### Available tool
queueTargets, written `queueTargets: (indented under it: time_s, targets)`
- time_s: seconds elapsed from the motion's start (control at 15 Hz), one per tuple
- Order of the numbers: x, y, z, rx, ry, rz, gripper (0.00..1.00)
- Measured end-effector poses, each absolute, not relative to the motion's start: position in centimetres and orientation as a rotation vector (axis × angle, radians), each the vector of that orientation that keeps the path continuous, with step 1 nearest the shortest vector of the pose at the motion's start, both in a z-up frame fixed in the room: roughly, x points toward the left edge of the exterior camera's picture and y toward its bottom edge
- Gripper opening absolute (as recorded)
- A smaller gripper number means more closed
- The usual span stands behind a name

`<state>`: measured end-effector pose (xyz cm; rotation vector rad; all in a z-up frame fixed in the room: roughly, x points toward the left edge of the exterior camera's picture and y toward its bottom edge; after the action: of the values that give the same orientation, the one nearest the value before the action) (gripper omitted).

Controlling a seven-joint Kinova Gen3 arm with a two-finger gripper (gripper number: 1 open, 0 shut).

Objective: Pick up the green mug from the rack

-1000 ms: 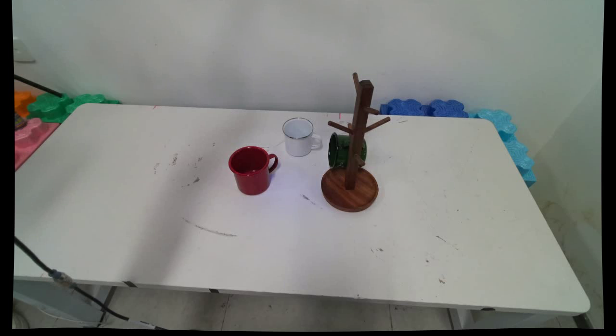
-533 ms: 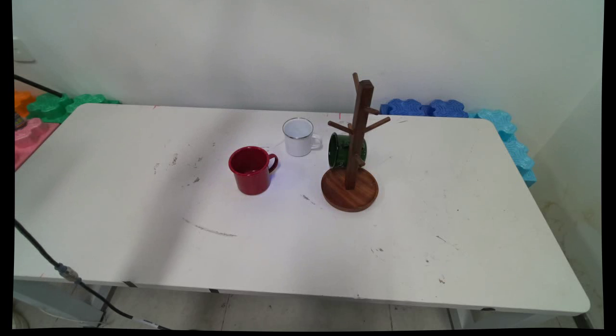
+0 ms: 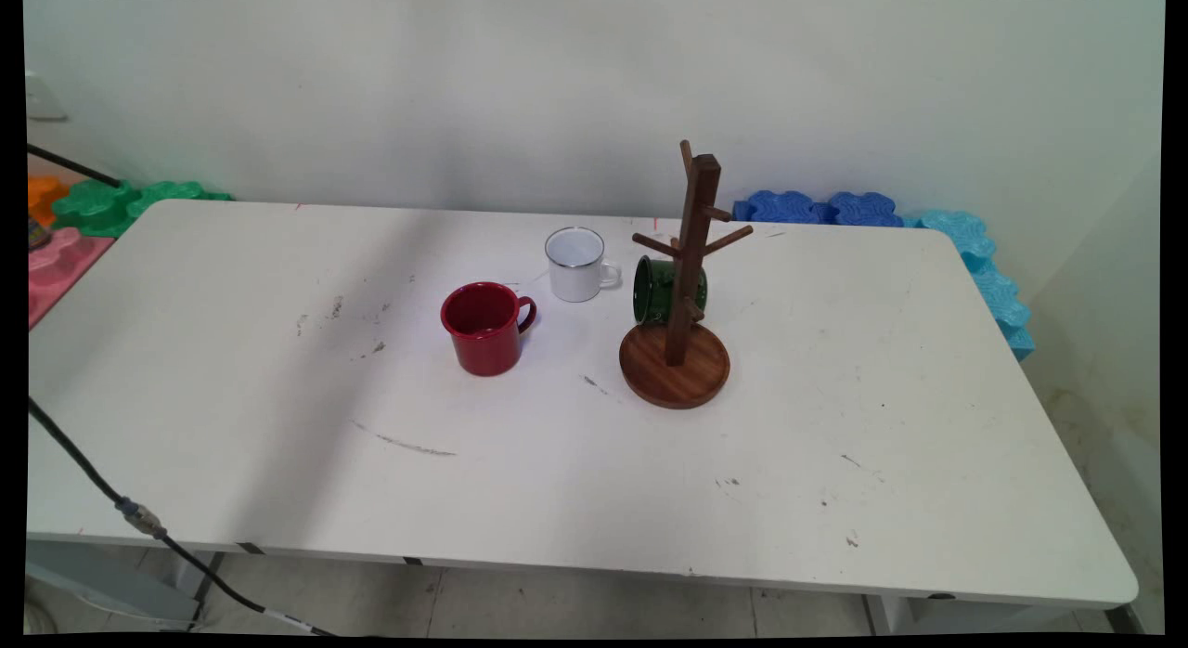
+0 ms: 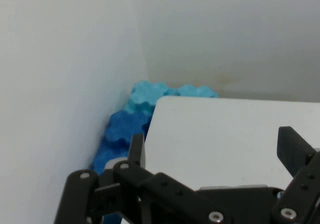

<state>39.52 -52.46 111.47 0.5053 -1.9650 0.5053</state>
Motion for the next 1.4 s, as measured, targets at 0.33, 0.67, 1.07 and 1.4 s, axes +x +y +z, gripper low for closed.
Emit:
queueTargets:
  time_s: [0.33, 0.67, 1.07, 1.4]
  targets:
    - [42.5, -52.8, 108.7, 0.583, -1.967, 0.522, 1.0]
    - [44.5, -52.6, 105.5, 0.628, -1.988, 0.525, 1.0]
    - [45.9, -51.9, 101.6, 0.653, -2.02, 0.522, 1.0]
    - [46.6, -51.1, 98.6, 0.652, -2.053, 0.514, 1.0]
